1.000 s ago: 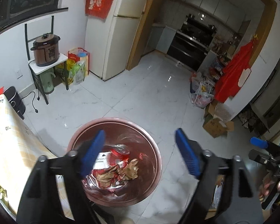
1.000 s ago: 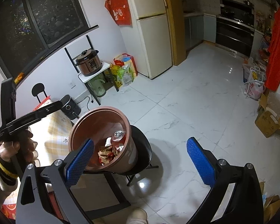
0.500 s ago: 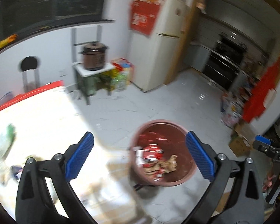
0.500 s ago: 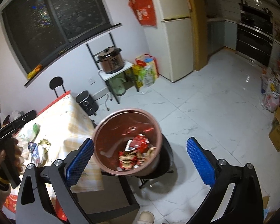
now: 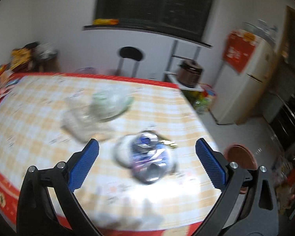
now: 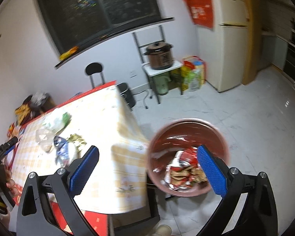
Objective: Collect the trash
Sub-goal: 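Move the right tool to the crushed blue can on the white foam tray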
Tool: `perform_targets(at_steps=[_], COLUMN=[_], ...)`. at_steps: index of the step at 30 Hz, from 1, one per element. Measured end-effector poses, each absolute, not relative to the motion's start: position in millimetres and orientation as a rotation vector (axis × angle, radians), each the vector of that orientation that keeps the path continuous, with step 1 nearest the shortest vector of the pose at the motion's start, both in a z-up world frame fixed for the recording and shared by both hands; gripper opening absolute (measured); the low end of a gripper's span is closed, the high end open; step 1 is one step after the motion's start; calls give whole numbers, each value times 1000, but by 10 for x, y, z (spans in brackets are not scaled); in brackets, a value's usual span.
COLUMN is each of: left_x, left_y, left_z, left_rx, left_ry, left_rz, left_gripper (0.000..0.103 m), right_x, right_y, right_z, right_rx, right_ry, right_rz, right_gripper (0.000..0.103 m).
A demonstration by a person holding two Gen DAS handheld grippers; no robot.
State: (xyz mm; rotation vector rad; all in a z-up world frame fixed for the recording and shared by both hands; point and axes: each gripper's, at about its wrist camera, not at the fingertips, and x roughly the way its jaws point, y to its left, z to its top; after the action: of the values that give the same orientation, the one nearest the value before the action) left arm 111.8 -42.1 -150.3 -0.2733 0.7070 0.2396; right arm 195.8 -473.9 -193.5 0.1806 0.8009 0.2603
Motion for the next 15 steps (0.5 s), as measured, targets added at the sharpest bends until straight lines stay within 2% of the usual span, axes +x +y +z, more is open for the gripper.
perform_targets(at_steps=[6, 15], left_x=[728, 542], left_y=[161, 683], left_z=[-1598, -1640], left_rx=[-330, -350], left_ry=[718, 710], left_rz=[337, 357], left_gripper=[97, 97], right_x=[2061, 2057], right_y=[-4006, -3077], right_z=[-1906, -1903], right_rx=[114, 36], right_ry=[829, 869], right_rz=[350, 433], right_gripper=[98, 98])
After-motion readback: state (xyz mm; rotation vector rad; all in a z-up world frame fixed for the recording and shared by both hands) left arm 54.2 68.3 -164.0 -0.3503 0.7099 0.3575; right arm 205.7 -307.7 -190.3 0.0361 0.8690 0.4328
